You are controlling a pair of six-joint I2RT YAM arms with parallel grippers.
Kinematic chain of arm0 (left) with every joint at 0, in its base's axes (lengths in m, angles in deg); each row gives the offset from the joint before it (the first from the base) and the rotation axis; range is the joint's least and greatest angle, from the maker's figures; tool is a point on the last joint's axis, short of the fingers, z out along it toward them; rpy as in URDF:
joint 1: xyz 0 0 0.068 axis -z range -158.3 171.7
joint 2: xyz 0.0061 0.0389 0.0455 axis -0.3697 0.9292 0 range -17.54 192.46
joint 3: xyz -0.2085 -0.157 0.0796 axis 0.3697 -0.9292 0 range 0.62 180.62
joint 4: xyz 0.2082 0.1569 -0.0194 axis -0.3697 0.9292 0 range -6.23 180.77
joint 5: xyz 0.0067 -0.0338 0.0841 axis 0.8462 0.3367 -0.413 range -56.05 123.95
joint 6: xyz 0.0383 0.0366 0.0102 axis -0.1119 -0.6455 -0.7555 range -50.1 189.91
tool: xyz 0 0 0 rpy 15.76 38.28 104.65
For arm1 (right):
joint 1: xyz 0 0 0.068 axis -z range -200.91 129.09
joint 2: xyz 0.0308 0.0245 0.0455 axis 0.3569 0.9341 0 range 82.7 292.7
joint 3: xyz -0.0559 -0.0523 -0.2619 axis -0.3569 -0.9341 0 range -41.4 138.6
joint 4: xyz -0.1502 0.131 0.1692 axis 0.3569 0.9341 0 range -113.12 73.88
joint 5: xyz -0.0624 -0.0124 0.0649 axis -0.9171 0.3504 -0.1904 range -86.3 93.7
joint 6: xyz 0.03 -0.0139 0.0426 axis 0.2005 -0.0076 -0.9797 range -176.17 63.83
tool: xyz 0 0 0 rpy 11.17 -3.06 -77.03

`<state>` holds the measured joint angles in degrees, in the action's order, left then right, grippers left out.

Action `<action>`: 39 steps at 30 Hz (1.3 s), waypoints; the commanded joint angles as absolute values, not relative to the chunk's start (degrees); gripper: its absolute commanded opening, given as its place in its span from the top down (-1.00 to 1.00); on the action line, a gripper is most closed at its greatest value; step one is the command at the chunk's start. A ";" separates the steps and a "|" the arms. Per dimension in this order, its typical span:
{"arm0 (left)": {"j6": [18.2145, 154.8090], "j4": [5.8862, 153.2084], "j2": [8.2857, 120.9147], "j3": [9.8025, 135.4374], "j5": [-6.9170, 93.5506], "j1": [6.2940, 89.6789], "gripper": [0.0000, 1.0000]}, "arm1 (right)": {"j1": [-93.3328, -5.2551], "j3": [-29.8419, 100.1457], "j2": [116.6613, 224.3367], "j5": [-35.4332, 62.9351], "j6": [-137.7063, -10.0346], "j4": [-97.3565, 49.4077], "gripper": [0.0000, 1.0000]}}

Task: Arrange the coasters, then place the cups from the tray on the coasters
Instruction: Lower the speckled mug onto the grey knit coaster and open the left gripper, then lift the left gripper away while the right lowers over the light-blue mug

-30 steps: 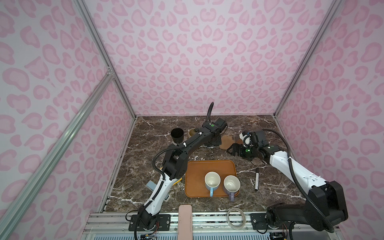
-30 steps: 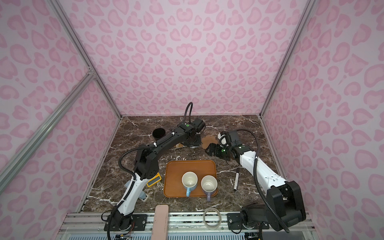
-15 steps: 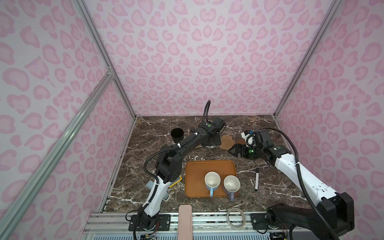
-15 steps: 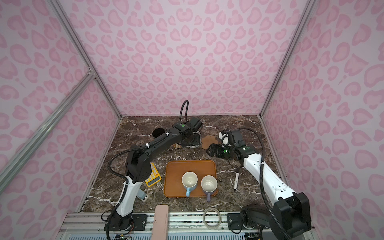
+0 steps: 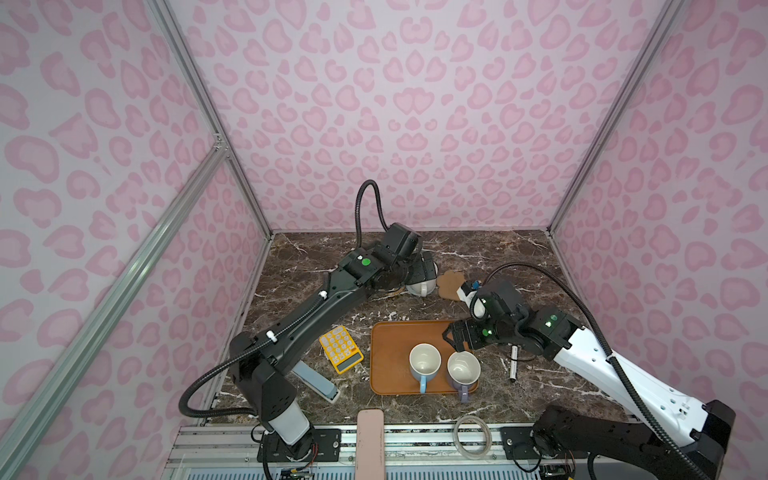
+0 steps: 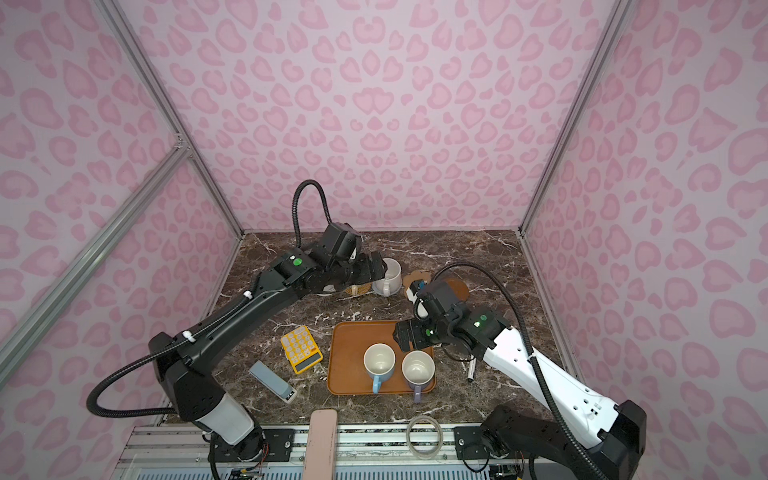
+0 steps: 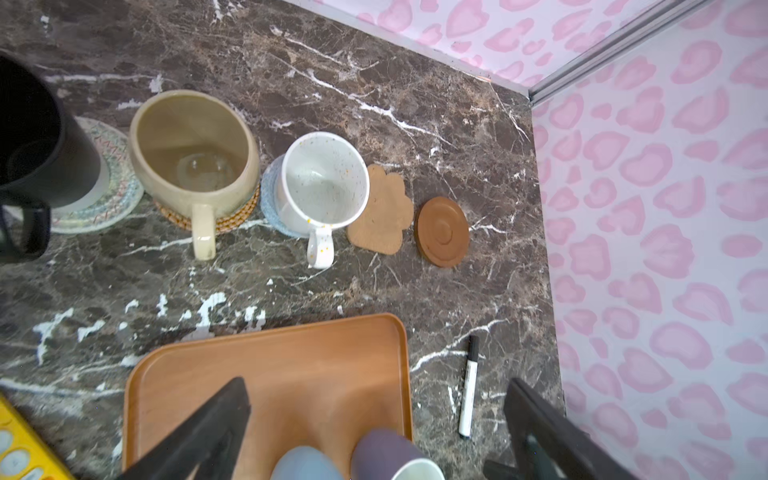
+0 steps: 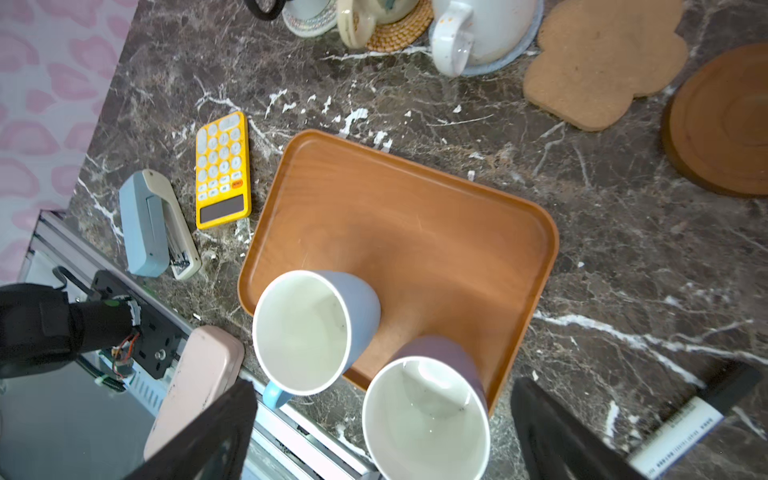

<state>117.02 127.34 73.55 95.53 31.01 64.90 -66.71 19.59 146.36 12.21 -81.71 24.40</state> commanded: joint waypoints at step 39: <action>134.54 129.45 45.28 56.52 35.02 70.83 -0.98 | -90.22 17.55 165.55 2.47 -101.50 21.50 0.06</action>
<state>132.23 131.45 46.14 57.63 36.32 70.82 -90.75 17.38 164.80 3.34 -101.60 20.88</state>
